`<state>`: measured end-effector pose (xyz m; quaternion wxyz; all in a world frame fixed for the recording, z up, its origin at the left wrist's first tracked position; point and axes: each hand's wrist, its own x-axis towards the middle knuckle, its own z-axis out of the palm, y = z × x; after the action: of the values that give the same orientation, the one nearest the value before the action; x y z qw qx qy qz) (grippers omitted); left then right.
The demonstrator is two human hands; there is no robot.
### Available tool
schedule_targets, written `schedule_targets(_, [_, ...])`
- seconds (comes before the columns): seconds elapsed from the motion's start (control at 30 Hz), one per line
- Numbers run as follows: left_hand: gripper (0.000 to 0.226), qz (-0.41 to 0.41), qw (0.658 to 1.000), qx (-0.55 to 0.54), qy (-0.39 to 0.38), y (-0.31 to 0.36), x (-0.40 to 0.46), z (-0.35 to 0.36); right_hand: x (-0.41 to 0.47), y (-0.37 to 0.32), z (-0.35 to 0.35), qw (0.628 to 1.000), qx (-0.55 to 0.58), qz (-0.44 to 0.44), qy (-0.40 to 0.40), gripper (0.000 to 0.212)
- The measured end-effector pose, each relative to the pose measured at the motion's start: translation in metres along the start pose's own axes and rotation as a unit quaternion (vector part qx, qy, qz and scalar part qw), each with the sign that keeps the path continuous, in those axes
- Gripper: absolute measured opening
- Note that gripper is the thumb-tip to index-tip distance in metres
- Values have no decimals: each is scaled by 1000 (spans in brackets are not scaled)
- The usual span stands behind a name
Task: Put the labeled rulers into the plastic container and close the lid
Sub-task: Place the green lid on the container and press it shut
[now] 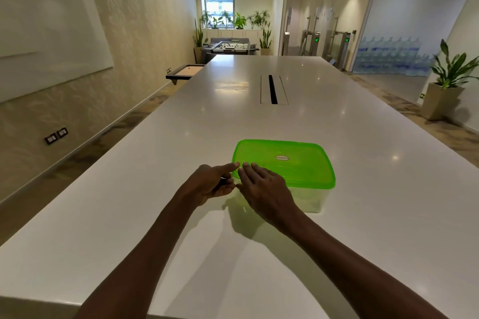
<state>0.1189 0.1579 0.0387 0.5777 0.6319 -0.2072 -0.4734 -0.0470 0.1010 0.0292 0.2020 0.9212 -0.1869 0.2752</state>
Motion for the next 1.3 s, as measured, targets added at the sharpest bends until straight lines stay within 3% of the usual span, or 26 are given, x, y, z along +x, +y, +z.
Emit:
schedule_targets(0.63, [26, 44, 998, 1, 53, -2, -5, 10, -3, -1, 14, 996, -41, -58, 46, 44])
schedule_targets(0.97, [27, 18, 999, -32, 33, -1, -11, 6, -9, -2, 18, 996, 36, -14, 74, 36])
schedule_targets(1.07, [37, 13, 998, 29, 49, 4, -12, 5, -10, -1, 8, 993, 104, 17, 54, 33])
schedule_targets(1.17, [37, 64, 984, 143, 89, 12, -10, 8, -7, 11, -7, 979, 172, 95, 61, 29])
schedule_targets(1.3, [66, 178, 898, 356, 185, 22, -5, 31, -6, 49, -20, 957, 154, 234, 80, 26])
